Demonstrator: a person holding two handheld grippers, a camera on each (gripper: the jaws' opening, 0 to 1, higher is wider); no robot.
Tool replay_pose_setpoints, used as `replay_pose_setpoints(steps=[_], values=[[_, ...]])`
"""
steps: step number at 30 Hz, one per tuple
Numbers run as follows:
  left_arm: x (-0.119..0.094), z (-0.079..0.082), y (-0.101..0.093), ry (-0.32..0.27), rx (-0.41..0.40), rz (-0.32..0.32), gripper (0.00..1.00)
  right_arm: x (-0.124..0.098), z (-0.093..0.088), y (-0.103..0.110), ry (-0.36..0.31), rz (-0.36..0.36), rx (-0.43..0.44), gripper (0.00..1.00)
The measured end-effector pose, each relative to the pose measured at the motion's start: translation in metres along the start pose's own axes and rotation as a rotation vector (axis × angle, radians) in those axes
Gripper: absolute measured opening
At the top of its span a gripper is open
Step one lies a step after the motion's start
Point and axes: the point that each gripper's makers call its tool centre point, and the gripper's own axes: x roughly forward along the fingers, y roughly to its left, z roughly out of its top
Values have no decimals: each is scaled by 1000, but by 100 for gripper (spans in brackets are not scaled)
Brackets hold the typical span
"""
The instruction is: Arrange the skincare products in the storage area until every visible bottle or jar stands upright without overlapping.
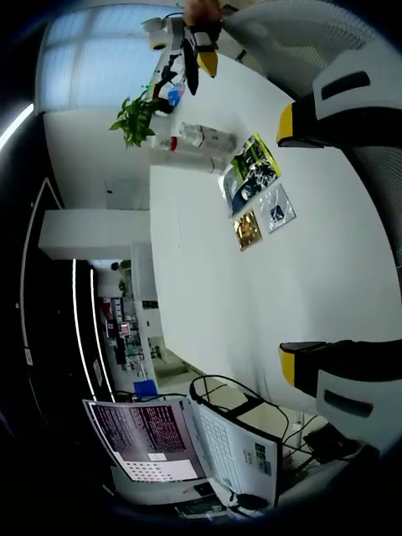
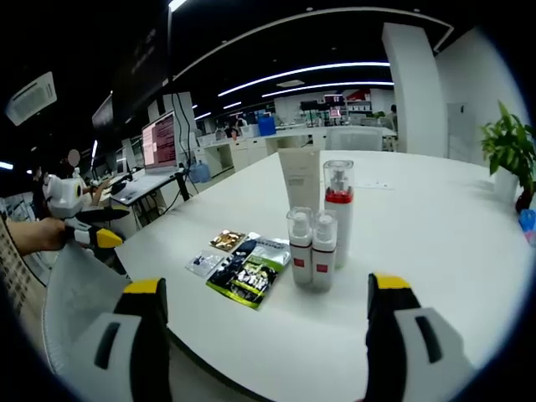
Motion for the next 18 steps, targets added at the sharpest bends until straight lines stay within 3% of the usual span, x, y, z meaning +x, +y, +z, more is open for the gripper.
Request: replay_pose_setpoints(steps=[1, 4, 18], values=[[-1, -4, 0, 18, -19, 2, 94, 0, 0, -1, -1, -1, 8, 100], [-3, -4, -4, -1, -28, -3, 95, 1, -1, -3, 0, -8, 8, 100], [0, 0, -8, 13, -16, -32, 95, 3, -2, -6, 2, -25, 2, 100]])
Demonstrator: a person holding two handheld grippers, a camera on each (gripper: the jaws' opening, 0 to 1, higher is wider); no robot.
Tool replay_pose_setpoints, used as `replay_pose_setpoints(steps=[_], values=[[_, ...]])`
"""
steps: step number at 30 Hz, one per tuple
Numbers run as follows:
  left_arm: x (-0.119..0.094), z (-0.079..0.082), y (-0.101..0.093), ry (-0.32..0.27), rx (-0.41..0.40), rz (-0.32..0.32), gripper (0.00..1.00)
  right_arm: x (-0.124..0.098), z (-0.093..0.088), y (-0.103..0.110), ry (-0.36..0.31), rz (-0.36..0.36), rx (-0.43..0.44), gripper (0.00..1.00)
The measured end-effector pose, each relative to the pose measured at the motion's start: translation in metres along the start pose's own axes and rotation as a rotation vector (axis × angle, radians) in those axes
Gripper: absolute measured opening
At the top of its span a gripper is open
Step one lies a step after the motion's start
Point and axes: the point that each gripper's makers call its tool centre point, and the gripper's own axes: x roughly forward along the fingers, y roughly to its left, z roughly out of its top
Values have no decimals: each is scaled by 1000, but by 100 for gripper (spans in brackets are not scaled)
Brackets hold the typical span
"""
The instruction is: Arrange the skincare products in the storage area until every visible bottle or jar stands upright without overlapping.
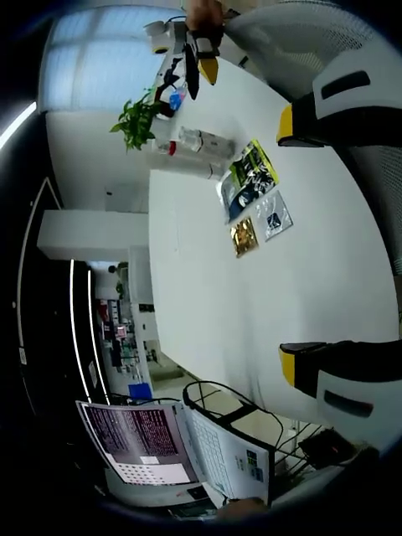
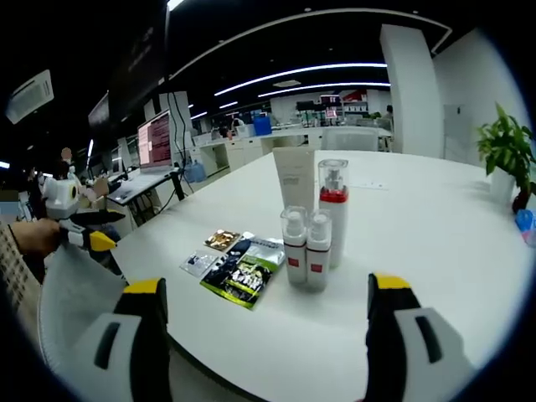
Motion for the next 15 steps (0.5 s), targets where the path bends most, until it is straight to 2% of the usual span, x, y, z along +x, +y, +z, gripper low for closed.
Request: replay_pose_setpoints(steps=[5, 15], values=[[1, 5, -2, -3, 12, -4, 95, -1, 1, -1, -9, -2, 13, 100], [2, 4, -4, 8, 19, -11, 94, -2, 1, -3, -13, -6, 20, 100]])
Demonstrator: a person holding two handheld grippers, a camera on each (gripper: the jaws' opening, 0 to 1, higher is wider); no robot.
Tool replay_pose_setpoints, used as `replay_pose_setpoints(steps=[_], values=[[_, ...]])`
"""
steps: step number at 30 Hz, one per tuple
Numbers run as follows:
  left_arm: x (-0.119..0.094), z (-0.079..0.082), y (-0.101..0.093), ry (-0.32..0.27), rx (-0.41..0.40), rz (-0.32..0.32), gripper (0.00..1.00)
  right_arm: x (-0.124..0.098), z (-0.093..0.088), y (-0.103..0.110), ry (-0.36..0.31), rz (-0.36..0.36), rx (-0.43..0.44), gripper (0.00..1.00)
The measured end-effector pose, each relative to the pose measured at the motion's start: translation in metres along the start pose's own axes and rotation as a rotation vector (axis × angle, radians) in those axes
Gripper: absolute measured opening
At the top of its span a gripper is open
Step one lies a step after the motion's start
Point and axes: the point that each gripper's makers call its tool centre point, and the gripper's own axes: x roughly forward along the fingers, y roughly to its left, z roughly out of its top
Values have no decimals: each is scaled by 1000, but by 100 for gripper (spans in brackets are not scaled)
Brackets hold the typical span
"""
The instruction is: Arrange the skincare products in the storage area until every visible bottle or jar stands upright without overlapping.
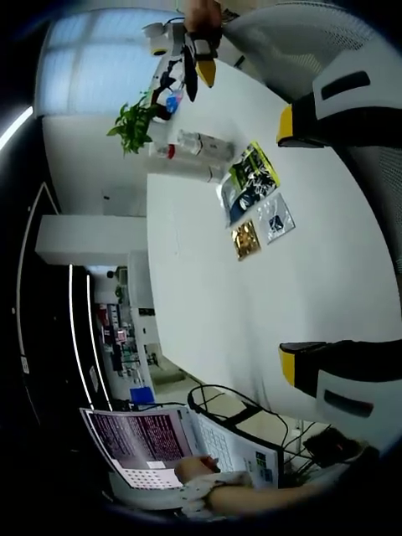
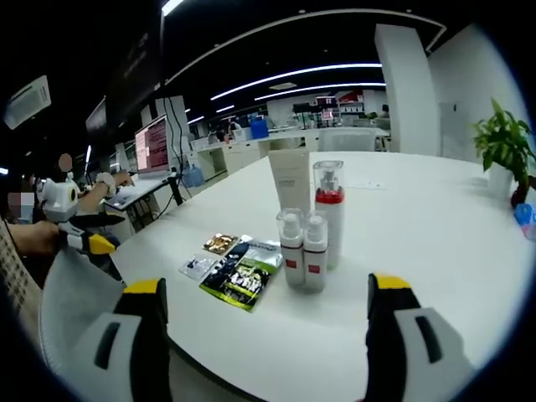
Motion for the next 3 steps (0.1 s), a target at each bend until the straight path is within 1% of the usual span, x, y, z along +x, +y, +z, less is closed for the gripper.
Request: replay_pose_setpoints(steps=[3], values=[[0, -1, -2, 8, 6, -4, 94, 0, 0, 0, 1, 2, -5, 100]])
